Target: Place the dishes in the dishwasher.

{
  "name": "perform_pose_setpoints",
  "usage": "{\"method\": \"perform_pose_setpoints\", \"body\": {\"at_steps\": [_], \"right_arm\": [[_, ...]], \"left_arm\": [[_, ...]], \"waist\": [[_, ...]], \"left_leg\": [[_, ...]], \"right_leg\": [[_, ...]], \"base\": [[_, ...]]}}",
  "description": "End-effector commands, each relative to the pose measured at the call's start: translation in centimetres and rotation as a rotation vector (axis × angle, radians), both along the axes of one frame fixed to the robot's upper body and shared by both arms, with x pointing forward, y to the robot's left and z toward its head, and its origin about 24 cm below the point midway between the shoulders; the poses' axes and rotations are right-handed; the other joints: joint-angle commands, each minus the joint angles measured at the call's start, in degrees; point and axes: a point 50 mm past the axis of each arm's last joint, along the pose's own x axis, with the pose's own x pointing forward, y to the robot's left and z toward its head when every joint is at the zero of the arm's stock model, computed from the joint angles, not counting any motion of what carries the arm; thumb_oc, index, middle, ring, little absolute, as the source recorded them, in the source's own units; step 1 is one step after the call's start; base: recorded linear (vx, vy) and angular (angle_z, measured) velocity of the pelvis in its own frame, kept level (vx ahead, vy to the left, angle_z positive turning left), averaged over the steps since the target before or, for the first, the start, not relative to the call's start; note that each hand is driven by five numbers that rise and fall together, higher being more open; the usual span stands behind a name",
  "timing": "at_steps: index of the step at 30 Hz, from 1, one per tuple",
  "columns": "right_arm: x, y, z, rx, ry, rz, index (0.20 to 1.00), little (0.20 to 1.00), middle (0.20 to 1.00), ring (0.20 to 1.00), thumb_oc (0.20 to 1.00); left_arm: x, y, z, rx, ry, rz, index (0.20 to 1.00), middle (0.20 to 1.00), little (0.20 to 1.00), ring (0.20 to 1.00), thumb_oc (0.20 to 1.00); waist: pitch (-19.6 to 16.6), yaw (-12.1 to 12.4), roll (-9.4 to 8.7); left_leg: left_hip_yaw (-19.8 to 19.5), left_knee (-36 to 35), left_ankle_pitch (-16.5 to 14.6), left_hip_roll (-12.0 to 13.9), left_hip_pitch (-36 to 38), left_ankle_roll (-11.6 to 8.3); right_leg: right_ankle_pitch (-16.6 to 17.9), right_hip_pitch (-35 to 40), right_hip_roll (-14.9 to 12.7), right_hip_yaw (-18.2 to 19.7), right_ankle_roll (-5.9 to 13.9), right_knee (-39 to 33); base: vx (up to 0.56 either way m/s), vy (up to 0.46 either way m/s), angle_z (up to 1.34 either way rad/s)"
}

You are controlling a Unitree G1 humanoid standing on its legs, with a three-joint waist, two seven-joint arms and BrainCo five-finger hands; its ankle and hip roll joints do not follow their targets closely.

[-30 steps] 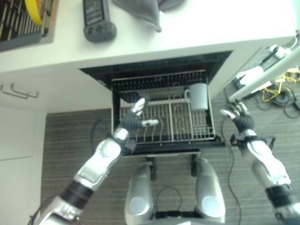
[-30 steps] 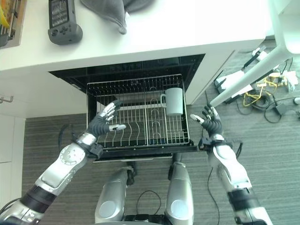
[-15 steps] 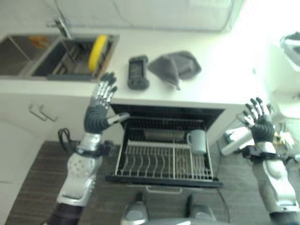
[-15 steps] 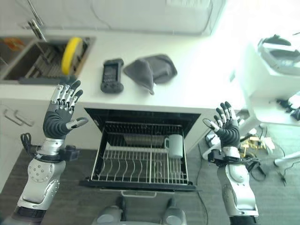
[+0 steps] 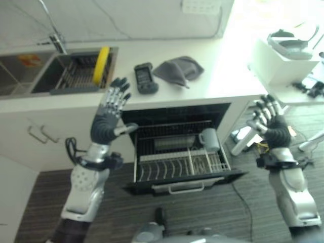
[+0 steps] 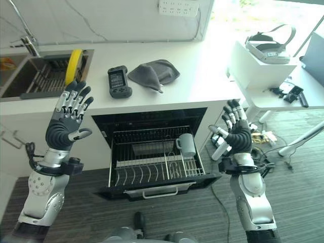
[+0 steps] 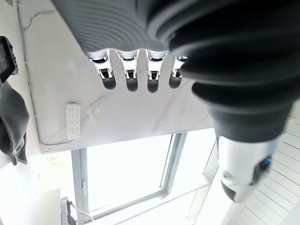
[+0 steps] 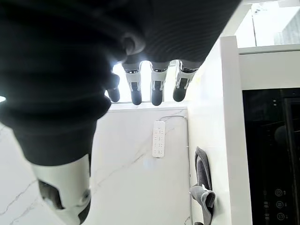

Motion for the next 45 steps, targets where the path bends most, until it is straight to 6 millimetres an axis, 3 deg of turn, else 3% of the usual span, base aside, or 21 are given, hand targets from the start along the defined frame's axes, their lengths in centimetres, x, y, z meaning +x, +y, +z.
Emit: {"method": "perform_pose_setpoints", "body": {"at_steps": [1,3,5,8,10,11,13,18,20,21,23,24,27,29,33,36,39,42,43,44,45], "right_arm": [[-0.1,-0.4,3.4,-0.009,-0.190,-0.030,1.000,1.000,1.000,1.000,1.000],[0.1,-1.0,3.9,-0.005,-0.201,-0.050,1.000,1.000,1.000,1.000,1.000],[0.1,-1.3,4.1,-0.006,-0.206,-0.056,1.000,1.000,1.000,1.000,1.000],[-0.3,-1.6,5.1,-0.089,-0.223,-0.008,1.000,1.000,1.000,1.000,1.000],[-0.3,-2.0,5.4,-0.116,-0.208,0.008,1.000,1.000,1.000,1.000,1.000],[-0.1,-2.2,5.6,-0.101,-0.207,0.022,1.000,1.000,1.000,1.000,1.000],[0.3,-2.1,6.0,-0.043,-0.221,0.057,1.000,1.000,1.000,1.000,1.000],[0.6,-0.9,6.7,-0.034,-0.275,0.077,1.000,1.000,1.000,1.000,1.000],[0.3,-1.0,6.7,0.014,-0.288,0.064,1.000,1.000,1.000,1.000,1.000],[-0.1,-1.1,6.6,0.087,-0.294,0.063,1.000,1.000,1.000,1.000,1.000],[-0.1,-0.6,6.0,0.120,-0.302,0.080,1.000,1.000,1.000,1.000,1.000],[0.0,-0.4,5.9,0.111,-0.300,0.084,1.000,1.000,1.000,1.000,1.000],[0.4,0.0,5.7,0.105,-0.299,0.088,1.000,1.000,1.000,1.000,1.000],[0.5,-0.4,5.7,0.102,-0.294,0.066,1.000,1.000,1.000,1.000,1.000],[-0.6,-1.1,4.8,0.100,-0.268,0.052,1.000,1.000,1.000,1.000,1.000],[-1.0,-0.8,4.5,0.112,-0.269,0.059,1.000,1.000,1.000,1.000,1.000],[-0.8,-0.6,4.1,0.121,-0.245,0.048,1.000,1.000,1.000,1.000,1.000],[-0.5,-0.1,3.9,0.125,-0.225,0.053,1.000,1.000,1.000,1.000,1.000],[-0.6,-0.2,3.7,0.125,-0.214,0.044,1.000,1.000,1.000,1.000,1.000],[-0.8,-0.7,3.4,0.118,-0.198,0.020,1.000,1.000,1.000,1.000,1.000],[-0.9,-1.1,3.3,0.109,-0.188,0.006,1.000,1.000,1.000,1.000,1.000]], "left_arm": [[-0.4,0.0,1.2,-0.029,-0.053,-0.036,1.000,1.000,1.000,1.000,1.000],[-0.9,-0.2,0.9,-0.040,-0.058,-0.035,1.000,1.000,1.000,1.000,1.000],[-0.9,-0.1,0.9,-0.069,-0.047,-0.056,1.000,1.000,1.000,1.000,1.000],[-1.3,0.1,1.1,-0.139,-0.048,-0.090,1.000,1.000,1.000,1.000,1.000],[-1.4,0.3,0.9,-0.163,-0.043,-0.082,1.000,1.000,1.000,1.000,1.000],[-1.4,0.3,0.8,-0.184,-0.039,-0.084,1.000,1.000,1.000,1.000,1.000],[-1.2,0.1,0.5,-0.201,-0.041,-0.101,1.000,1.000,1.000,1.000,1.000],[-0.3,-0.8,1.2,-0.162,-0.077,-0.167,1.000,1.000,1.000,1.000,1.000],[0.2,-1.3,1.7,-0.155,-0.083,-0.211,1.000,1.000,1.000,1.000,1.000],[0.4,-1.6,1.8,-0.146,-0.070,-0.244,1.000,1.000,1.000,1.000,1.000],[0.6,-1.5,1.7,-0.123,-0.058,-0.259,1.000,1.000,1.000,1.000,1.000],[0.5,-1.4,1.8,-0.115,-0.055,-0.253,1.000,1.000,1.000,1.000,1.000],[0.6,-1.0,1.9,-0.109,-0.037,-0.238,1.000,1.000,1.000,1.000,1.000],[1.1,-1.3,2.0,-0.124,-0.039,-0.243,1.000,1.000,1.000,1.000,1.000],[1.0,-1.8,1.4,-0.177,-0.013,-0.255,1.000,1.000,1.000,1.000,1.000],[0.8,-2.0,0.6,-0.181,0.010,-0.269,1.000,1.000,1.000,1.000,1.000],[0.8,-2.1,0.1,-0.166,0.039,-0.287,1.000,1.000,1.000,1.000,1.000],[0.6,-2.1,0.1,-0.174,0.036,-0.292,1.000,1.000,1.000,1.000,1.000],[0.4,-2.2,0.1,-0.176,0.039,-0.300,1.000,1.000,1.000,1.000,1.000],[0.2,-2.5,0.1,-0.186,0.044,-0.320,1.000,1.000,1.000,1.000,1.000],[0.0,-2.6,-0.1,-0.193,0.048,-0.325,1.000,1.000,1.000,1.000,1.000]], "waist": [[1.5,-0.8,-4.71],[2.8,-1.4,-3.93],[2.7,-2.2,-3.65],[1.9,-3.0,-3.75],[0.3,-3.1,-3.33],[-0.5,-3.2,-2.88],[-0.9,-3.2,-2.42],[-0.3,-4.3,-0.87],[0.2,-4.5,-1.05],[0.5,-4.4,-1.89],[0.9,-2.7,-3.07],[1.0,-2.1,-3.22],[1.0,-1.0,-2.73],[0.8,-1.6,-2.69],[0.2,-4.2,-3.60],[0.2,-4.6,-3.76],[0.5,-5.4,-2.92],[0.7,-5.4,-1.71],[0.8,-5.6,-1.62],[1.2,-5.9,-2.29],[1.8,-6.0,-2.49]], "left_leg": [[5.2,15.9,-10.5,-1.8,-2.4,-0.89],[7.2,21.0,-7.2,2.4,-5.6,-3.49],[6.3,20.3,-8.9,4.8,-3.9,-4.36],[-1.2,14.6,-6.8,7.6,-0.3,-4.97],[-5.7,8.5,-3.1,10.7,2.5,-7.18],[-6.7,5.1,-0.8,13.3,4.0,-8.47],[-7.5,2.9,-0.2,14.8,5.5,-9.18],[-5.1,-1.2,-3.2,12.8,8.3,-9.01],[-5.9,-2.3,-4.4,10.1,8.7,-7.92],[-5.8,-2.3,-5.4,7.8,8.5,-7.20],[-5.9,-2.3,-7.3,4.9,8.9,-5.25],[-5.4,-2.3,-7.8,4.4,9.1,-4.74],[-4.4,-2.3,-8.4,3.3,8.9,-2.65],[-5.5,-2.3,-8.0,2.1,7.9,-1.12],[-5.9,-2.3,-7.7,-1.0,8.1,0.13],[-5.4,-2.3,-8.0,-2.9,9.1,0.18],[-6.9,-2.3,-8.3,-3.5,10.5,0.14],[-6.8,-2.1,-8.6,-3.3,12.7,-0.38],[-5.1,1.1,-9.3,-3.4,12.3,-1.14],[-2.5,11.3,-8.4,-2.8,9.0,-3.18],[-2.2,18.3,-5.1,-0.5,5.2,-5.85]], "right_leg": [[6.4,5.6,-2.6,-0.9,3.90,-8.6],[8.2,5.4,-2.8,-2.4,3.08,-10.7],[7.8,5.4,-3.1,-2.5,3.08,-10.5],[9.6,1.6,-4.4,-0.4,2.71,-8.8],[9.7,0.8,-4.2,1.5,2.96,-9.4],[9.6,0.8,-4.4,2.1,3.15,-9.9],[9.7,0.7,-5.1,2.5,3.59,-10.2],[12.0,-1.8,-11.7,2.7,9.37,-8.4],[14.3,-3.0,-15.7,1.7,11.92,-6.4],[19.5,-3.9,-19.3,-0.4,13.17,-5.3],[25.7,-5.6,-23.0,-4.6,14.58,-3.2],[26.3,-6.0,-23.4,-6.1,14.81,-2.9],[20.3,-6.4,-17.9,-8.4,12.87,0.9],[14.4,-6.4,-11.7,-6.7,10.46,3.7],[11.0,-6.3,-1.8,-0.5,7.17,3.9],[13.3,-7.0,-1.1,-3.1,7.19,1.9],[15.2,-8.8,-1.5,-2.0,7.66,2.7],[12.3,-7.8,-1.3,-2.4,6.47,1.9],[10.6,-6.3,-0.9,-2.3,5.37,0.3],[10.0,-4.0,-1.5,-2.2,3.83,-2.2],[10.2,-2.7,-2.2,-2.7,3.05,-3.4]], "base": [[-0.18,-0.155,0.47],[-0.21,-0.020,0.49],[-0.09,0.157,0.34],[-0.13,0.415,0.12],[0.02,0.495,-0.22],[0.00,0.607,-0.44],[-0.03,0.543,-0.33],[-0.10,0.690,-0.16],[-0.07,0.703,0.42],[-0.07,0.583,0.75],[-0.06,0.545,0.88],[-0.06,0.447,0.10],[-0.07,0.405,-0.53],[-0.04,0.346,-0.24],[0.04,0.149,0.13],[0.10,-0.036,0.23],[0.11,-0.139,0.11],[0.11,-0.161,0.51],[0.06,-0.183,0.08],[0.00,-0.154,0.06],[-0.03,-0.111,-0.09]]}}
